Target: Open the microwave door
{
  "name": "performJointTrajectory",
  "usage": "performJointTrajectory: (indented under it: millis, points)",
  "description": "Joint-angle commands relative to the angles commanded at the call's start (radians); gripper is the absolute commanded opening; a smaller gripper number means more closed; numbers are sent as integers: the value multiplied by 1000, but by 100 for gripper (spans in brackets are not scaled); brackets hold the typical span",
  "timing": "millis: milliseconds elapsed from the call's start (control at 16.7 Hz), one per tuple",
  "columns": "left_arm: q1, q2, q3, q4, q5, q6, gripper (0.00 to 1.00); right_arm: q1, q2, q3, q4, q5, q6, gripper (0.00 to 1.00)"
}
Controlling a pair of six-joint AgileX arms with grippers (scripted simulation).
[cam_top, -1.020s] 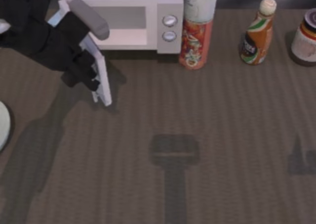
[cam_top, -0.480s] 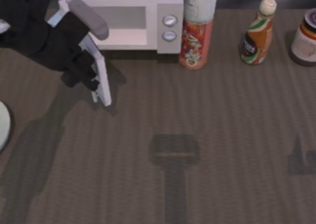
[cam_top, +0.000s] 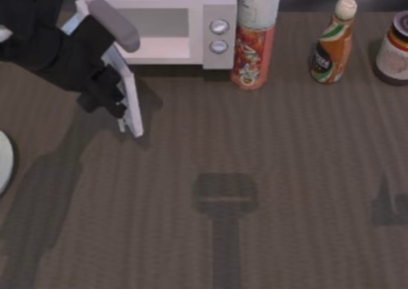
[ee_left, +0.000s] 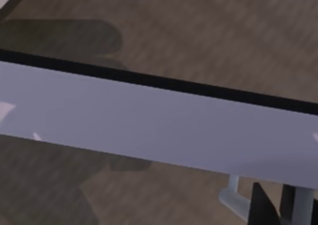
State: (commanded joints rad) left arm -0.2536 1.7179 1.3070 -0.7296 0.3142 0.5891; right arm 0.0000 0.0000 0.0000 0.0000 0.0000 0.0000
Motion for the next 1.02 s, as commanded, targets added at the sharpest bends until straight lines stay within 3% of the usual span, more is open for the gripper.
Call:
performJointTrajectory:
  millis: [480, 1020]
  points:
    - [80, 1, 11, -76, 78, 197, 0, 0, 0, 0, 0, 0, 0, 100]
    - [83, 0, 12, -79, 81, 204, 0, 0, 0, 0, 0, 0, 0, 100]
